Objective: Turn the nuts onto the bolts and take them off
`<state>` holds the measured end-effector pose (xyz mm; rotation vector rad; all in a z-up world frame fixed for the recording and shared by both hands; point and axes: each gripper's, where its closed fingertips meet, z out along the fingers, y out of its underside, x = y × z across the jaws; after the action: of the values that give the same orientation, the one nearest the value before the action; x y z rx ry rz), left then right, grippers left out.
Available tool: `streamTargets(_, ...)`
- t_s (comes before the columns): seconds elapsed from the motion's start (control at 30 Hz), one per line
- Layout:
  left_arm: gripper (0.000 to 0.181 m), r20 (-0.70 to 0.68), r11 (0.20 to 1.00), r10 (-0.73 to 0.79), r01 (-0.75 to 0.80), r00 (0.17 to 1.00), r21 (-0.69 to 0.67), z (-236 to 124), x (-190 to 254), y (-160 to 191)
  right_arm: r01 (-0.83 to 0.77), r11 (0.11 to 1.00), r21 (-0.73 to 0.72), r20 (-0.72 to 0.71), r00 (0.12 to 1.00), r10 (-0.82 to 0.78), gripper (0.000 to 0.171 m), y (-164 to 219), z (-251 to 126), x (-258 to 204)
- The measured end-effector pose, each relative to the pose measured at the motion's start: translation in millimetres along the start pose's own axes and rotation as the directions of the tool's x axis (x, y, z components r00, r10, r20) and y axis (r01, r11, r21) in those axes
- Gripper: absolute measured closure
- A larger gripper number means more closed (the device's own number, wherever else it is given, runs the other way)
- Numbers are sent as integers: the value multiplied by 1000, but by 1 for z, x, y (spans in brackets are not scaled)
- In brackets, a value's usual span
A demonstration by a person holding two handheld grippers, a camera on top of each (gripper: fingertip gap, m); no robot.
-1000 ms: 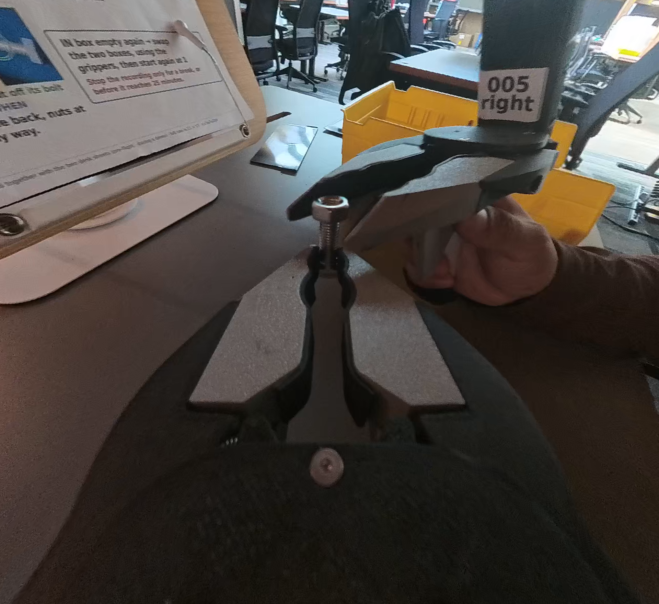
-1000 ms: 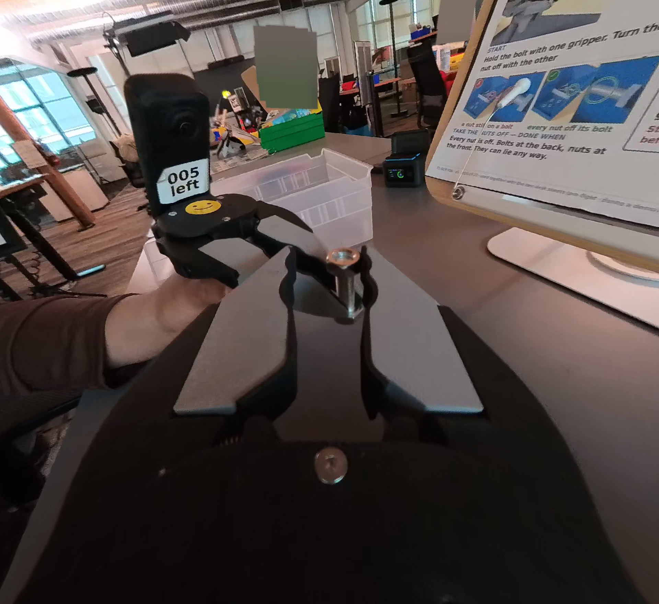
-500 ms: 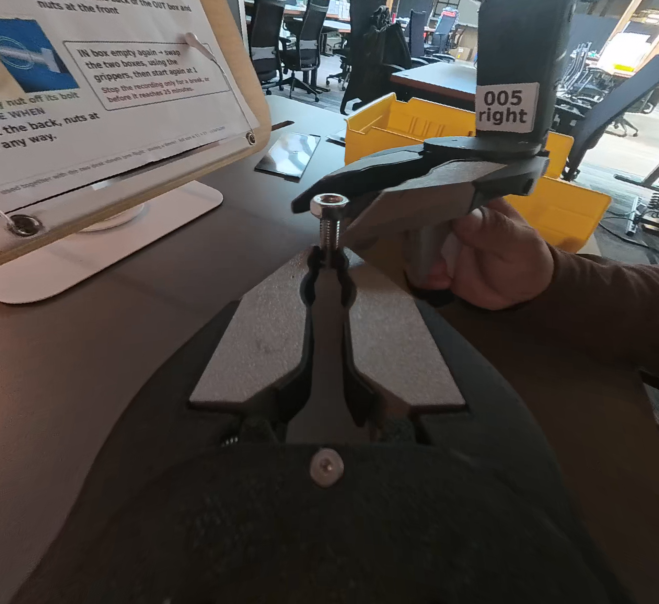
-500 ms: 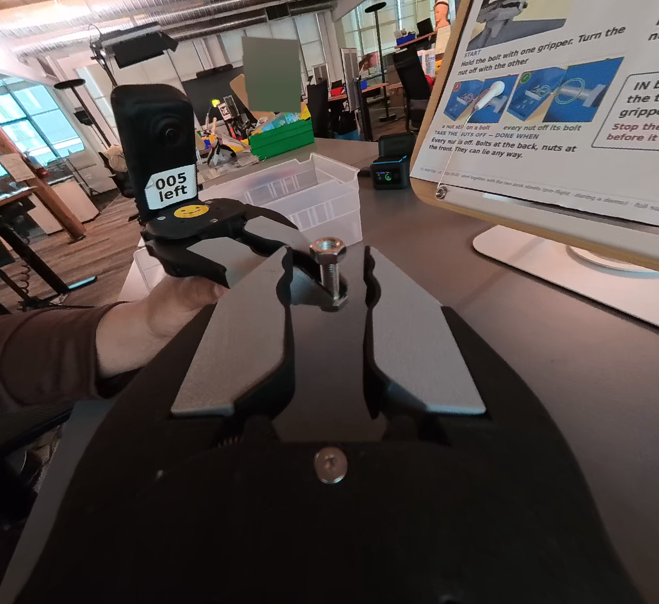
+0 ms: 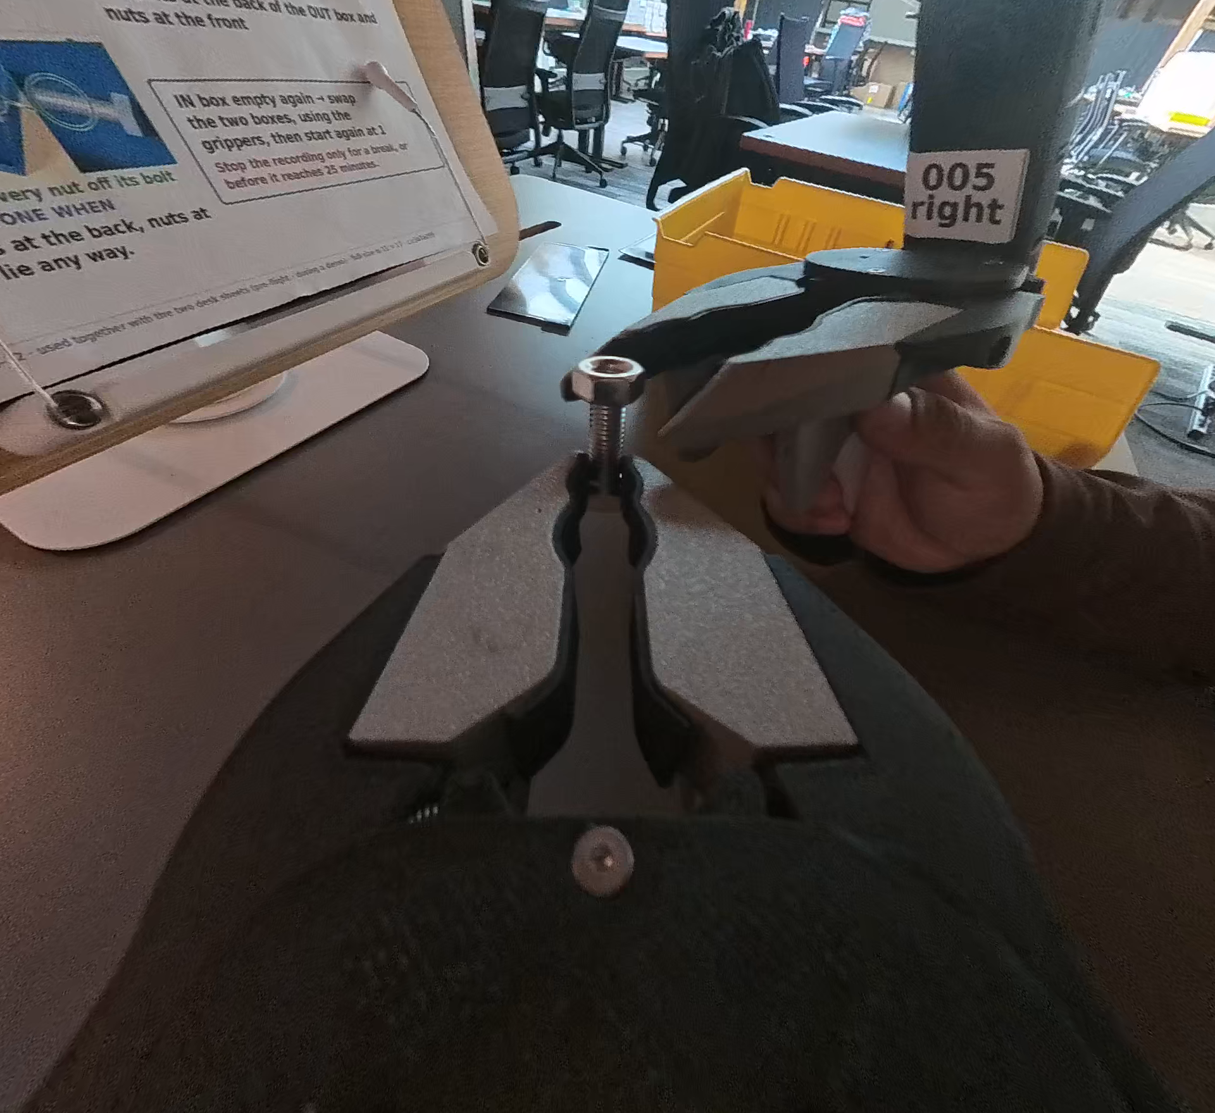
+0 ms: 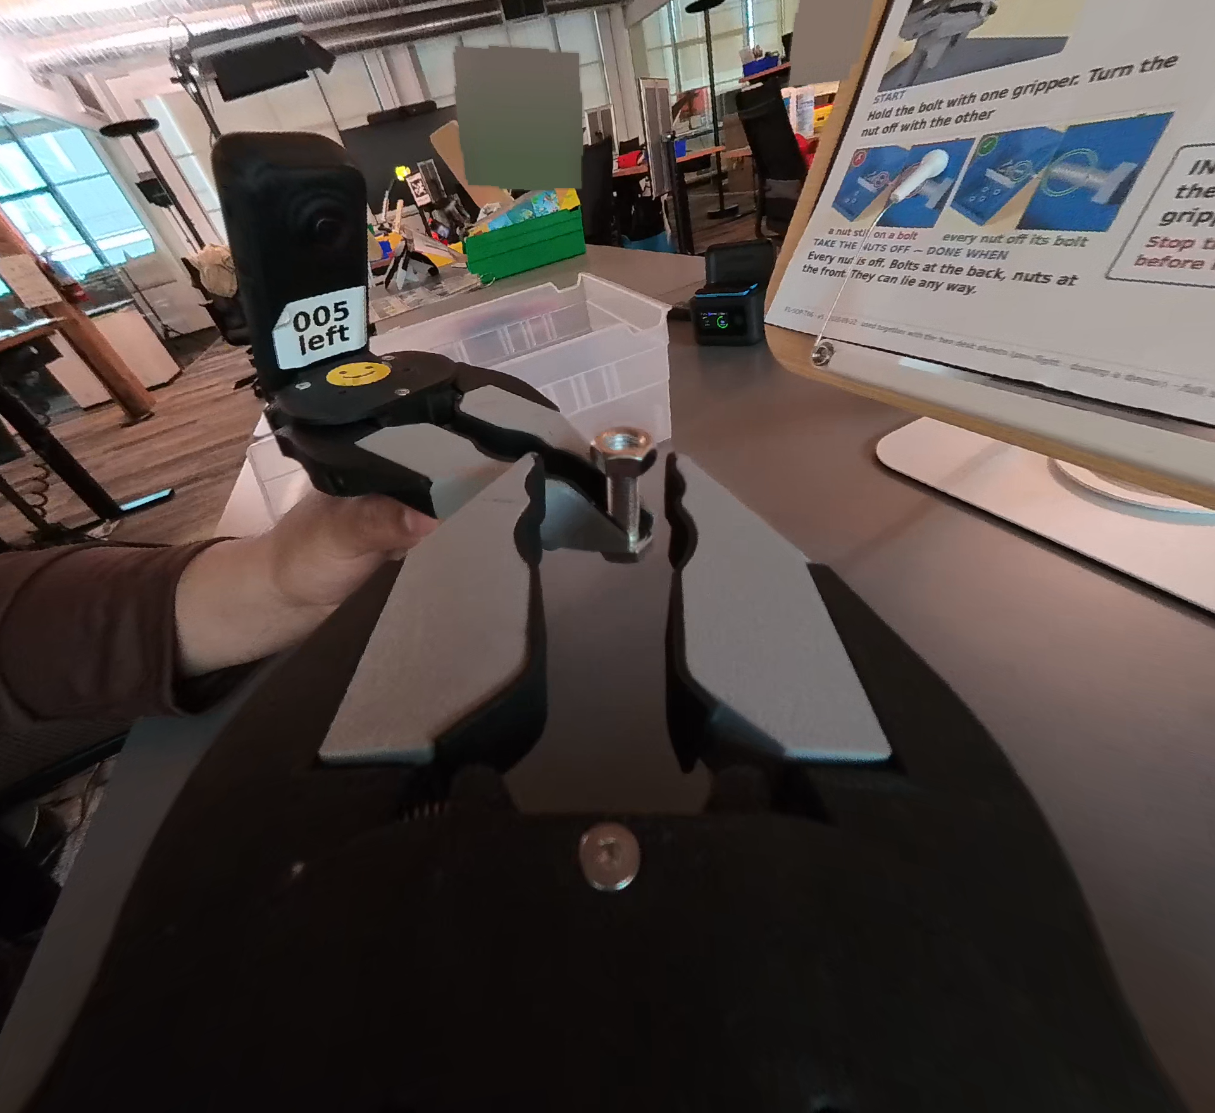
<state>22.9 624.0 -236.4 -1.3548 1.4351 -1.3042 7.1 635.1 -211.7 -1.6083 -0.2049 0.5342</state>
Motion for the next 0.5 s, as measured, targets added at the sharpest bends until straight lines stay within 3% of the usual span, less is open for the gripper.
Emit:
streamTargets(0.03,173,-7,1000,2,-2,1000,-4,1,2,1,3,1000,-1,6,1000,-3,139,0,1,-2)
streamTargets(0.5,173,-43,999,33,-34,999,-23,7,15,6,-3,1000,-2,-4,1000,3,138,3,5,-2)
